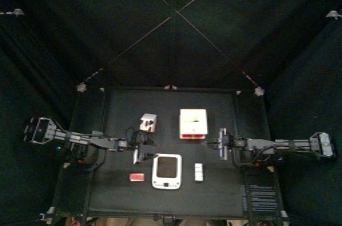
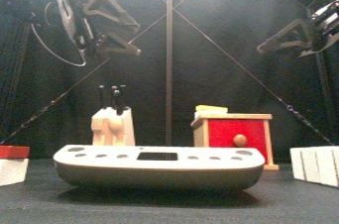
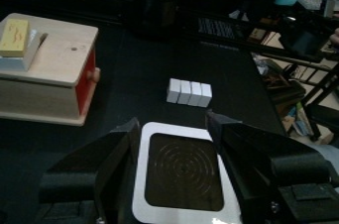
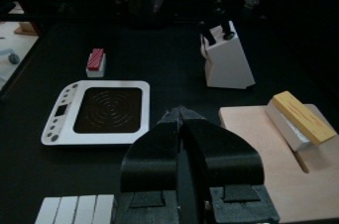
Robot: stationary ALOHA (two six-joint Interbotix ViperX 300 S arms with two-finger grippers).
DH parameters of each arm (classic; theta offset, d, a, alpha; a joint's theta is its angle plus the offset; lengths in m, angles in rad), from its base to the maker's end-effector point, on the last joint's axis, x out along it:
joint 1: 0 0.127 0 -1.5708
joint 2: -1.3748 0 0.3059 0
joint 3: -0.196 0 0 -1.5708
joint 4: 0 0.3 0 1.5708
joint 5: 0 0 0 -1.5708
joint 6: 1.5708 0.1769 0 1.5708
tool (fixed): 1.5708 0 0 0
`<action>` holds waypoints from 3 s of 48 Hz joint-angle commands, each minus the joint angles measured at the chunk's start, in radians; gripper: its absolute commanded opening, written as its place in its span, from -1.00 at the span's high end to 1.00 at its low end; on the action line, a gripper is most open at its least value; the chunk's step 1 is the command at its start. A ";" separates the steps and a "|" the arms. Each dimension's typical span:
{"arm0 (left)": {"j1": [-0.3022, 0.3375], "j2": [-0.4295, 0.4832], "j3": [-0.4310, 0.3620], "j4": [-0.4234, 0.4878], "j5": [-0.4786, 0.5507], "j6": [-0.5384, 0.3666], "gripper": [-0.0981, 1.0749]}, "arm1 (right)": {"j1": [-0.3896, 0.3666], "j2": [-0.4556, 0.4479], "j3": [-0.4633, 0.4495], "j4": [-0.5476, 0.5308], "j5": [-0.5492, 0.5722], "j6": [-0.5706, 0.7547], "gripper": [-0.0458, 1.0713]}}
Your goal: Grab egg sushi
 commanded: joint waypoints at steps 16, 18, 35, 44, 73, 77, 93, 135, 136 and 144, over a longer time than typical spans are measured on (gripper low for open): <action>0.072 -0.002 -0.144 0.003 0.272 0.006 -0.71 | -0.012 0.008 -0.029 -0.005 -0.006 0.000 0.90; 0.078 -0.002 -0.155 0.009 0.285 0.006 -0.71 | -0.012 0.006 -0.029 -0.005 -0.005 0.000 0.90; 0.164 -0.002 -0.236 0.103 0.311 0.006 -0.71 | -0.014 0.006 -0.029 -0.003 -0.006 0.000 0.90; 0.221 0.011 -0.291 0.137 0.344 0.005 -0.71 | -0.012 0.008 -0.029 -0.003 -0.006 0.000 0.90; 0.345 0.253 -0.531 0.232 0.430 0.005 -0.71 | -0.014 0.006 -0.026 -0.005 -0.005 0.000 0.90; 0.348 0.295 -0.571 0.242 0.456 0.005 -0.71 | -0.014 0.008 -0.026 -0.005 -0.005 0.000 0.90; 0.337 0.474 -0.778 0.318 0.673 -0.003 -0.71 | -0.014 0.006 -0.025 -0.005 -0.005 0.000 0.90; 0.342 0.672 -0.948 0.324 0.687 0.000 -0.71 | -0.014 0.006 -0.021 -0.005 -0.005 0.000 0.90; 0.342 0.672 -0.948 0.324 0.687 0.002 -0.71 | -0.014 0.006 -0.021 -0.005 -0.006 0.000 0.90; 0.344 0.673 -0.945 0.324 0.689 0.002 -0.70 | -0.014 0.006 -0.021 -0.006 -0.006 0.000 0.90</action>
